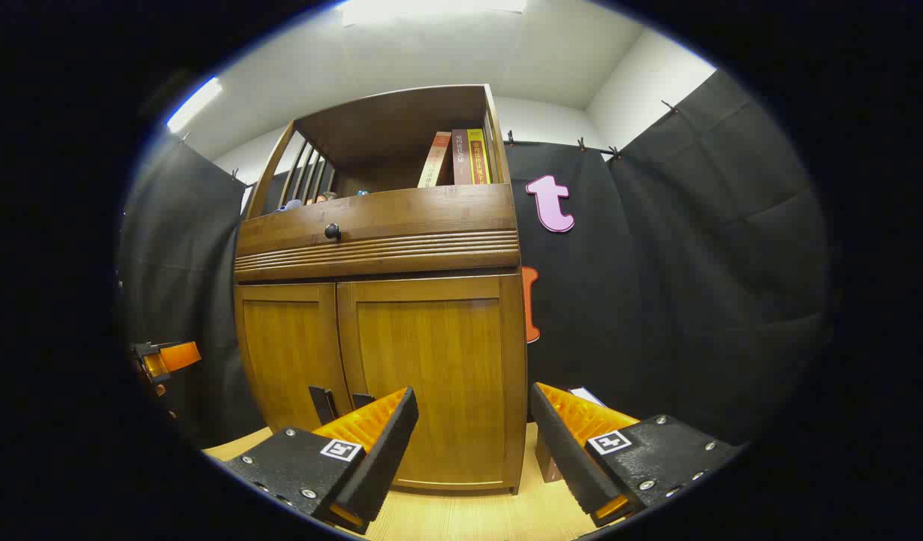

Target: Open the right door of the double-door shoe cabinet with the right hand, and open the left door with the left hand.

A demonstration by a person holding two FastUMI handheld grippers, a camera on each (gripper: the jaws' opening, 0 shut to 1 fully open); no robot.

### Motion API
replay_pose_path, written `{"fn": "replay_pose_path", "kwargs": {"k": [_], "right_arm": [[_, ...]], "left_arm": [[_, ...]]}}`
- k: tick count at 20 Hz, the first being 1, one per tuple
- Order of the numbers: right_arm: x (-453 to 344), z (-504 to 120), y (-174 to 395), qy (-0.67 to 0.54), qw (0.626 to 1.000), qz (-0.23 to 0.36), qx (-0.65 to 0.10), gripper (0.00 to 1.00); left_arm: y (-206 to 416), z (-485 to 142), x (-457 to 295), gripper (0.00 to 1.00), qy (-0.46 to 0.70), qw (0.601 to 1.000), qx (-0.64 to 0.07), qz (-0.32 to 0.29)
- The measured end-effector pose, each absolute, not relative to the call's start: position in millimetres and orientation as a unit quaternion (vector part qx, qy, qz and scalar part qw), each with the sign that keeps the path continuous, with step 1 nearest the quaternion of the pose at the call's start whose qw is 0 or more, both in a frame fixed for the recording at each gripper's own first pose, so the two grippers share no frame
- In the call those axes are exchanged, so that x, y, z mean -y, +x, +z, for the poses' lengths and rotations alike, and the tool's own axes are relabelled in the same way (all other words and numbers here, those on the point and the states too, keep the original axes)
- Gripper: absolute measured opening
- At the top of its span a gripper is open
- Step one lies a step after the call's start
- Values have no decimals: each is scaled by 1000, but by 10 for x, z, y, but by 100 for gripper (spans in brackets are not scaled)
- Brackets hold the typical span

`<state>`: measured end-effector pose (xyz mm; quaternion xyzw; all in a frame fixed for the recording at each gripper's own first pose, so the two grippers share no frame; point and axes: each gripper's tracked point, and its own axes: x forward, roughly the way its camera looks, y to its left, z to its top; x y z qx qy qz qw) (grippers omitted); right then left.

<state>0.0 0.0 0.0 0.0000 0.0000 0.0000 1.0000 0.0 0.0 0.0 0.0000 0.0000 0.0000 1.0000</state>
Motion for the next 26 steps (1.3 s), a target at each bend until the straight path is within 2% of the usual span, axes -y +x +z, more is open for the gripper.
{"fn": "replay_pose_path", "kwargs": {"k": [1,16,17,23,24,26], "right_arm": [[-2,-23,-6,0,1000,1,-1,94],[56,-4,-38,-6,1000,-3,-3,94],[74,-17,-38,-7,1000,-6,-4,94],[89,-70,-11,-4,1000,-10,-9,94],[79,-86,-12,-5,1000,-10,-10,94],[42,-129,21,-6,1000,-10,-13,94]], "left_arm": [[-4,-2,28,95,1,1000,0,-3],[23,40,202,98,6,1000,-3,-20],[22,39,206,95,6,1000,-3,-21],[-18,64,239,95,6,1000,2,-29],[-6,59,241,98,6,1000,1,-29],[-5,31,237,96,6,1000,-2,-30]]}}
